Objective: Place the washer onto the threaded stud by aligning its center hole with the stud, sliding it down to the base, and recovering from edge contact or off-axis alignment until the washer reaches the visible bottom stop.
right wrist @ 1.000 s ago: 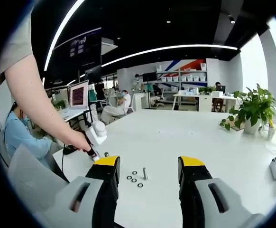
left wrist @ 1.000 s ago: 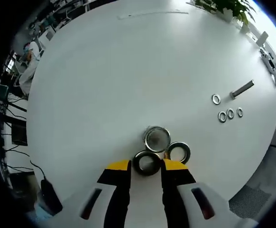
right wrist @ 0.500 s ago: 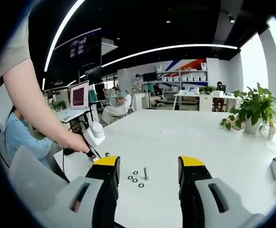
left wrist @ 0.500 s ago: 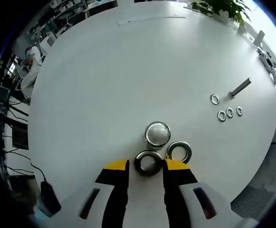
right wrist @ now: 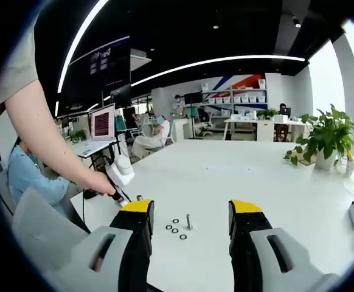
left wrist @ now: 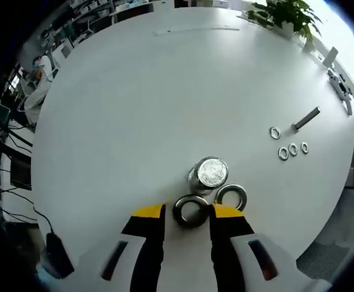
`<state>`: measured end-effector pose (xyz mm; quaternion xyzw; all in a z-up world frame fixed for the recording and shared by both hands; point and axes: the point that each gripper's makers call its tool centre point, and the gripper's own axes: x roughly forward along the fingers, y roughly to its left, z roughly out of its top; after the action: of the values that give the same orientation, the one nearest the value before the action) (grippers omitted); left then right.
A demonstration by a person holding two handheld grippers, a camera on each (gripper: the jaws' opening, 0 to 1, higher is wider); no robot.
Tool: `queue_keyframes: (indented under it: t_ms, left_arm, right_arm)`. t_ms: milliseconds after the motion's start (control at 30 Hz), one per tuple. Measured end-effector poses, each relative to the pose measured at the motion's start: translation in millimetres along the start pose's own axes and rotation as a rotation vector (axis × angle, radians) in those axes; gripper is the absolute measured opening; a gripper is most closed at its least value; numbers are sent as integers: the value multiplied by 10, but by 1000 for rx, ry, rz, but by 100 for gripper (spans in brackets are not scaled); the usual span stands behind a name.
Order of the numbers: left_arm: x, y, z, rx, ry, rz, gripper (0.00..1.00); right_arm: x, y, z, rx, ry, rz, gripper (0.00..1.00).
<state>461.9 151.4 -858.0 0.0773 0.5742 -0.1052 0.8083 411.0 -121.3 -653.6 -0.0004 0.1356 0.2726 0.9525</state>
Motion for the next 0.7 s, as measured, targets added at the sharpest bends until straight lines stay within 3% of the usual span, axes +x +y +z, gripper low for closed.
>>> queue_keyframes:
  t_ms: [700]
  left_arm:
    - [-3, -44, -20, 30, 38, -4, 22]
  right_arm:
    - [-15, -45, 10, 12, -6, -17, 51]
